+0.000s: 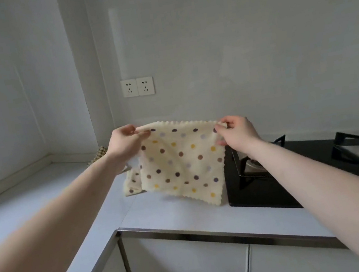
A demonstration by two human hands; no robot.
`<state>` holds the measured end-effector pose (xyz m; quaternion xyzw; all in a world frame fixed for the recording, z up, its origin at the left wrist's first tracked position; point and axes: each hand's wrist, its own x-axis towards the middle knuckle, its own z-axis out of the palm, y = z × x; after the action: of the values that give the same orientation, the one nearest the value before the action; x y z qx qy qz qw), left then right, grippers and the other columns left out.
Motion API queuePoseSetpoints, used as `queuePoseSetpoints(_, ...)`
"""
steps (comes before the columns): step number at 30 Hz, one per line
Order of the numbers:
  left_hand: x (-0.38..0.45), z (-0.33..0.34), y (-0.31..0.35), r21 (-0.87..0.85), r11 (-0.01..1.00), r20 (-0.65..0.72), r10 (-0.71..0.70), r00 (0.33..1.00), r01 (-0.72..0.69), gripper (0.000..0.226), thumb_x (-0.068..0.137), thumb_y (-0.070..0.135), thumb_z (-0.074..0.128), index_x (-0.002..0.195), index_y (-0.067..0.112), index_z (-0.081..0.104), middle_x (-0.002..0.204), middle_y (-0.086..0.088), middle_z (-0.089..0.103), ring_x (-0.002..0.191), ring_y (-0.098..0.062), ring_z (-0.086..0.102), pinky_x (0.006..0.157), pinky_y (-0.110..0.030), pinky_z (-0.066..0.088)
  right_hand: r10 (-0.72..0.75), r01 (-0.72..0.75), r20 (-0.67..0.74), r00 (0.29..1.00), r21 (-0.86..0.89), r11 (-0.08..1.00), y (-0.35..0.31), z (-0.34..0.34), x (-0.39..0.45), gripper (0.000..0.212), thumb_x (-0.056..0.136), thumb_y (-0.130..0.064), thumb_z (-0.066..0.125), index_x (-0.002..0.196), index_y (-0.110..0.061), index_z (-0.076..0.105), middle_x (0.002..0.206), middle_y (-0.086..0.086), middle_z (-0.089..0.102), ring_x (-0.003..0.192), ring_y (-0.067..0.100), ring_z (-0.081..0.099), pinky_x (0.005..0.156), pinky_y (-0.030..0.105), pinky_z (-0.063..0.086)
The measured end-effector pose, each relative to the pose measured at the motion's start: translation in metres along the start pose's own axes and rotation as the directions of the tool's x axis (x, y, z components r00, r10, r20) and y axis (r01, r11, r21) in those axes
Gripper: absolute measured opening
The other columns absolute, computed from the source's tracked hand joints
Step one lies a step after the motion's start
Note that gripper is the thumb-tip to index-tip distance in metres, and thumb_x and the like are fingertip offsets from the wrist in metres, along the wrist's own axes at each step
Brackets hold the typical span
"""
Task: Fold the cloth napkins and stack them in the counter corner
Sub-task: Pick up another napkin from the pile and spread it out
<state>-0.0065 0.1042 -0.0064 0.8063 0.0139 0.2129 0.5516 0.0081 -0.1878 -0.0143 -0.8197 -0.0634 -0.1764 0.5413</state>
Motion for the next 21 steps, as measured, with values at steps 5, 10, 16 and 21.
queuePoseSetpoints(5,-0.005,-0.008,0.041,0.006,0.992,-0.009,0.126,0.992,-0.126,0.015,0.089,0.011,0.074,0.081,0.015,0.061,0.079,-0.004,0.066,0.069,-0.015,0.061,0.053,-0.023,0.053,-0.081,0.079,-0.073,0.994,-0.031,0.996,-0.030,-0.019,0.013,0.010,0.080,-0.040,0.067,0.083,-0.032,0.072,0.089,-0.007,0.076,0.087,0.020,0.074,0.089,0.045,0.061)
queuePoseSetpoints(10,-0.033,-0.016,0.021,0.255,0.934,0.099,0.231,0.968,-0.249,0.016,0.080,0.015,0.078,0.090,0.023,0.068,0.079,0.007,0.065,0.069,-0.010,0.058,0.064,-0.025,0.046,-0.113,0.117,0.031,0.993,-0.187,0.975,-0.015,-0.032,-0.023,0.009,0.088,-0.026,0.065,0.084,-0.025,0.073,0.082,-0.005,0.074,0.085,0.021,0.070,0.084,0.036,0.054)
queuePoseSetpoints(16,-0.093,-0.019,-0.030,0.420,0.829,0.494,0.134,0.859,-0.371,0.012,0.080,0.029,0.082,0.078,0.024,0.071,0.068,0.012,0.061,0.060,0.000,0.053,0.057,-0.022,0.040,0.002,0.068,0.264,0.964,-0.257,0.964,0.045,-0.041,-0.086,0.017,0.090,-0.017,0.064,0.076,-0.024,0.071,0.078,0.005,0.074,0.075,0.027,0.070,0.076,0.041,0.056)
queuePoseSetpoints(21,-0.132,-0.014,-0.068,0.477,0.799,0.653,-0.043,0.756,-0.367,0.018,0.082,0.037,0.073,0.078,0.020,0.069,0.063,0.017,0.056,0.060,-0.002,0.050,0.057,-0.016,0.038,0.118,0.023,0.391,0.913,-0.339,0.941,0.090,-0.039,-0.122,0.013,0.091,-0.020,0.067,0.081,-0.026,0.074,0.082,-0.008,0.076,0.074,0.003,0.065,0.078,0.029,0.052)
